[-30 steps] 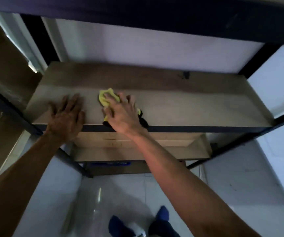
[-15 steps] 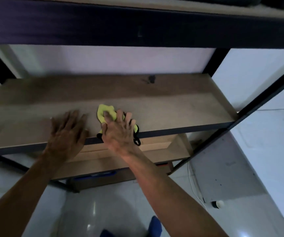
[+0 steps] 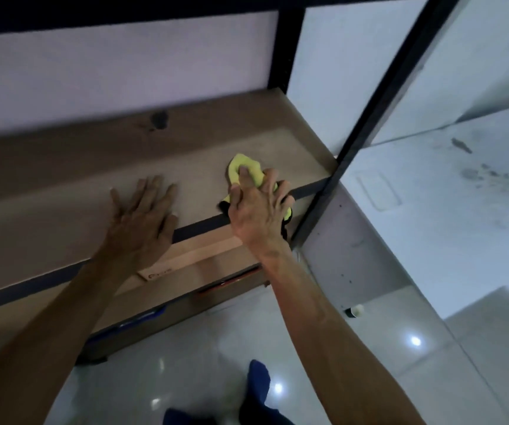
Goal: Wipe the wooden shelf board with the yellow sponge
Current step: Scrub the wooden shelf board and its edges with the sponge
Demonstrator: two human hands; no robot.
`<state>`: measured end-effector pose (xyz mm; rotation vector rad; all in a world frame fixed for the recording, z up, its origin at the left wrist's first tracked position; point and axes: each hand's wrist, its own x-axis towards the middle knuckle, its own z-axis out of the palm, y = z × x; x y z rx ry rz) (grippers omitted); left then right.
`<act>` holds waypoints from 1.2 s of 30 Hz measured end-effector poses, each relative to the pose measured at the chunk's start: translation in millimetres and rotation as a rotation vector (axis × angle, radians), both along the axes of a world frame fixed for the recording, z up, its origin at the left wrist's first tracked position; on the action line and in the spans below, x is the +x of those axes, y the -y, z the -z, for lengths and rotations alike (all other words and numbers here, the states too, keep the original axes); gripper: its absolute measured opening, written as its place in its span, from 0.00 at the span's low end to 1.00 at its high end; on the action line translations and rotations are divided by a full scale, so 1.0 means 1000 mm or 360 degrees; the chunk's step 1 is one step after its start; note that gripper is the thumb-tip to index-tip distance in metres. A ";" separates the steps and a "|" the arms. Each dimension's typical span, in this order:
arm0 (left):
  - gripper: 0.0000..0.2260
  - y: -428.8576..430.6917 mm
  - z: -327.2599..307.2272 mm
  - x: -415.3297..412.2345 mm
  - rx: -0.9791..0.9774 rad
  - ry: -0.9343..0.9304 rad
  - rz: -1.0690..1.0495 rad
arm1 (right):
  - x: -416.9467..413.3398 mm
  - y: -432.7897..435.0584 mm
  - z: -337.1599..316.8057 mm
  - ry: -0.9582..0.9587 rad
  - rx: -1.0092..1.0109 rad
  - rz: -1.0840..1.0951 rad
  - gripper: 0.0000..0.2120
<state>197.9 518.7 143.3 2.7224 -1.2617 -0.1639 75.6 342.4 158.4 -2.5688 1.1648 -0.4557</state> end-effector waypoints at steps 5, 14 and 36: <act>0.29 0.073 -0.011 -0.013 0.0043 0.0047 0.0297 | -0.040 0.060 0.024 0.0488 0.0029 0.0343 0.20; 0.27 0.146 0.003 -0.016 -0.0038 -0.0022 0.0569 | -0.033 0.064 0.074 0.1580 0.0297 0.0960 0.21; 0.25 0.089 -0.001 0.028 -0.0093 -0.0170 0.0878 | 0.048 -0.077 0.088 0.1611 0.0787 0.0757 0.25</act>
